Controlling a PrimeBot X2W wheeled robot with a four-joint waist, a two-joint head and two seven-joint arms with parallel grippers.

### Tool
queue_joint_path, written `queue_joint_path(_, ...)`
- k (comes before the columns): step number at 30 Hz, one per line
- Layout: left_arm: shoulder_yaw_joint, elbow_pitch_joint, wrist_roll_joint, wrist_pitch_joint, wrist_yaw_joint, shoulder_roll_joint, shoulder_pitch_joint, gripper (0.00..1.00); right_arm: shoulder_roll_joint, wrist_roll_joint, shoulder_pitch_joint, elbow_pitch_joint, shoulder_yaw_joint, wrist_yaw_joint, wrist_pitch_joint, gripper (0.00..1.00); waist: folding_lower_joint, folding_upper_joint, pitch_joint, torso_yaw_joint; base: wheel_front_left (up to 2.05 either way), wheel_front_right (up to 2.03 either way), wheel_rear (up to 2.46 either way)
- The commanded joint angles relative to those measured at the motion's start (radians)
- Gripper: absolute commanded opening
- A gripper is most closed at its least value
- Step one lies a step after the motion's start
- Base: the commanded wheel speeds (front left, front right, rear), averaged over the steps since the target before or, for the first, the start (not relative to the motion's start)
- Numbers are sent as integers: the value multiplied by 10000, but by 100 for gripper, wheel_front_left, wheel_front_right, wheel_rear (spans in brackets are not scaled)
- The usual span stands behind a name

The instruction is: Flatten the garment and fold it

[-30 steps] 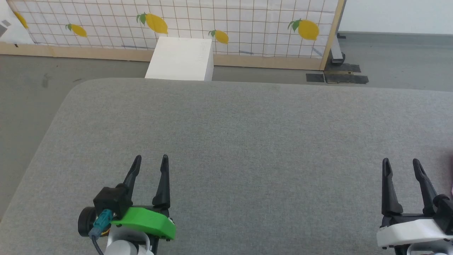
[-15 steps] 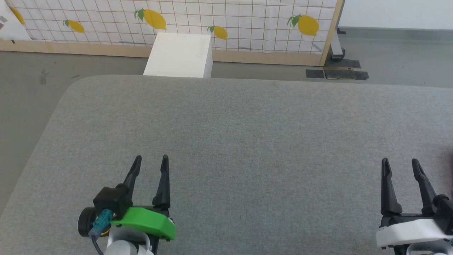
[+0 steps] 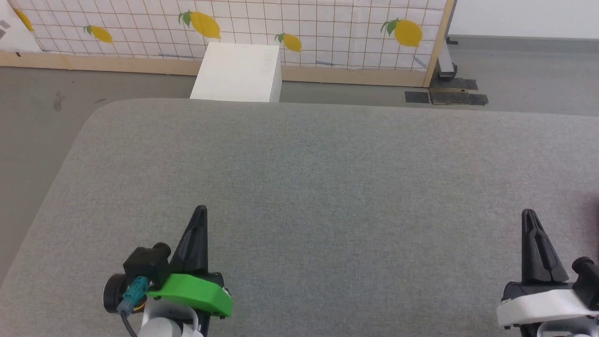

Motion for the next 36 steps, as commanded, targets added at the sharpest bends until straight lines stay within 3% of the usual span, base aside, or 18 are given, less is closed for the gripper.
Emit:
queue_joint_path(1, 4, -3, 4, 5, 2, 0, 1, 0, 0, -2, -1, -1, 5, 0, 5, 0, 1, 0, 0, 0, 0, 0, 0)
queue_joint_path(36, 201, -335, 498, 568, 207, -7, 132, 0, 5, -247, -145, -87, 372, -3, 579, 0, 1, 0, -50, 0, 0, 0, 0)
